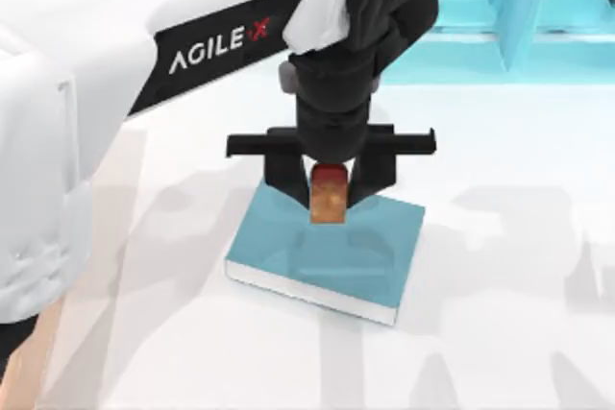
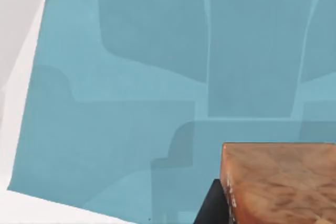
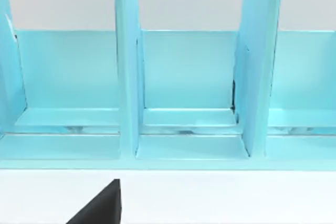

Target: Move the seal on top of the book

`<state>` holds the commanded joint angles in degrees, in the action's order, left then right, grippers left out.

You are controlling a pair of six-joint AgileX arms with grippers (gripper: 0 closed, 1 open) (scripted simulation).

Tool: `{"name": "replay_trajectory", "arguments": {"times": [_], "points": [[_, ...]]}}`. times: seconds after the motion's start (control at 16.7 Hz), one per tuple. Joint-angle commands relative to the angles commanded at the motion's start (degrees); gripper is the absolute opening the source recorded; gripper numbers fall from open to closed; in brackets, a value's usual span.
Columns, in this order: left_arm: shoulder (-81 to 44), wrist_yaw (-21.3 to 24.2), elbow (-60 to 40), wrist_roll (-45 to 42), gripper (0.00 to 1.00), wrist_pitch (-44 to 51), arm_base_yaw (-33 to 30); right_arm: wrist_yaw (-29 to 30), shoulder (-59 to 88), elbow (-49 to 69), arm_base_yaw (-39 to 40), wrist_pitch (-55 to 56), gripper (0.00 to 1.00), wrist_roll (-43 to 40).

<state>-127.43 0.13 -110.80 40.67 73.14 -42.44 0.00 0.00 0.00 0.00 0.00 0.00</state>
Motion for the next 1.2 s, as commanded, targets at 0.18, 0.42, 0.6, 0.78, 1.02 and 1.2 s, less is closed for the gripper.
{"name": "replay_trajectory", "arguments": {"times": [0.18,0.42,0.6,0.78,1.02,1.2], "points": [[0.0,0.0,0.0,0.0,0.38,0.0,0.0,0.0,0.0,0.0,0.0,0.0,1.00,0.0],[0.0,0.0,0.0,0.0,0.68,0.0,0.0,0.0,0.0,0.0,0.0,0.0,1.00,0.0],[0.0,0.0,0.0,0.0,0.90,0.0,0.0,0.0,0.0,0.0,0.0,0.0,1.00,0.0],[0.0,0.0,0.0,0.0,1.00,0.0,0.0,0.0,0.0,0.0,0.0,0.0,1.00,0.0],[0.0,0.0,0.0,0.0,1.00,0.0,0.0,0.0,0.0,0.0,0.0,0.0,1.00,0.0],[0.0,0.0,0.0,0.0,1.00,0.0,0.1,0.0,0.0,0.0,0.0,0.0,1.00,0.0]]}}
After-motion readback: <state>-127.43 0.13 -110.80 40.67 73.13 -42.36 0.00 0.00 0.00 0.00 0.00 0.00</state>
